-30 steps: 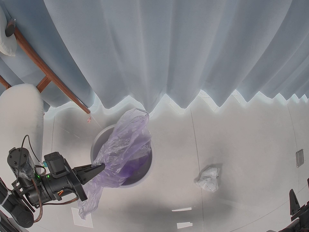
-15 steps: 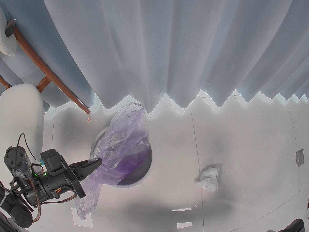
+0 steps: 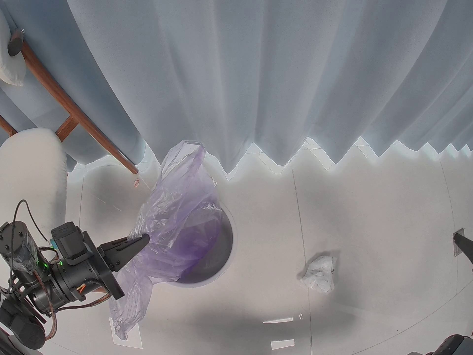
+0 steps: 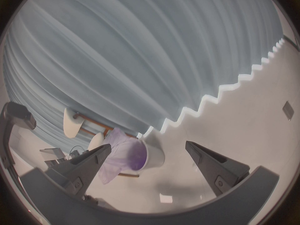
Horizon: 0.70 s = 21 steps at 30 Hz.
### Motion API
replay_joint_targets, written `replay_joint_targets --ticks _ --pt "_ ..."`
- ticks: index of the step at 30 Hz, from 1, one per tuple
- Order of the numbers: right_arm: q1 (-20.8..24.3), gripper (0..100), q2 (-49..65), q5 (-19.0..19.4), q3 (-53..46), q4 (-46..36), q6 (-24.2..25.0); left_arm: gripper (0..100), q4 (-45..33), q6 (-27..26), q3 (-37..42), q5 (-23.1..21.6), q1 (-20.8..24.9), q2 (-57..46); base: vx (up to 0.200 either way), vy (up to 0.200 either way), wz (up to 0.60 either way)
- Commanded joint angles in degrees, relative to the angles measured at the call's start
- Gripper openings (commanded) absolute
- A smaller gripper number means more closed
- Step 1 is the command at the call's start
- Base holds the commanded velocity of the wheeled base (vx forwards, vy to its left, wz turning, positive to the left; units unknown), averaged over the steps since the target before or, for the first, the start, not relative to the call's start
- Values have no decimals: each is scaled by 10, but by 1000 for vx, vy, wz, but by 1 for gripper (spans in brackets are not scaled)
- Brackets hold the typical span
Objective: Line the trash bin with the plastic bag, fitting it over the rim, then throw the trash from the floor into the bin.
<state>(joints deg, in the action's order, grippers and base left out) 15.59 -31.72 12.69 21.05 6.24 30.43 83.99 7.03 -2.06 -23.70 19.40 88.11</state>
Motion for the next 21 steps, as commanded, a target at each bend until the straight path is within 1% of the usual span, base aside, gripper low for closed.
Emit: replay_joint_targets --ticks 1,3,4,6,7,9,10,11,15,17,18,21 --pt "42 100 -164 53 58 -31 22 0 -3 -1 5 -1 8 -6 0 0 0" --pt "73 100 -222 53 65 -28 22 0 -4 0 3 -1 21 0 0 0 0" --pt "82 100 -244 53 70 -27 22 0 -4 0 2 -1 22 3 0 0 0" --pt "82 100 -244 53 70 -27 22 0 -4 0 2 -1 22 3 0 0 0" --pt "107 100 -303 53 87 -26 20 0 -1 0 3 -3 22 22 0 0 0" --pt "129 100 -338 52 99 -22 18 0 0 -1 4 -4 29 42 0 0 0" --pt "131 100 -344 52 101 -20 17 0 0 -2 4 -4 32 45 0 0 0" --pt "146 100 -370 51 111 -10 17 0 1 -2 4 -3 41 62 0 0 0" --pt "179 100 -426 51 128 34 17 0 1 0 8 -3 58 80 0 0 0" --pt "203 100 -476 47 131 83 17 0 0 1 17 -2 72 90 0 0 0" --pt "205 100 -483 45 131 89 17 0 1 0 19 -2 72 92 0 0 0" --pt "239 100 -556 4 133 161 20 0 6 -3 21 1 79 114 0 0 0"
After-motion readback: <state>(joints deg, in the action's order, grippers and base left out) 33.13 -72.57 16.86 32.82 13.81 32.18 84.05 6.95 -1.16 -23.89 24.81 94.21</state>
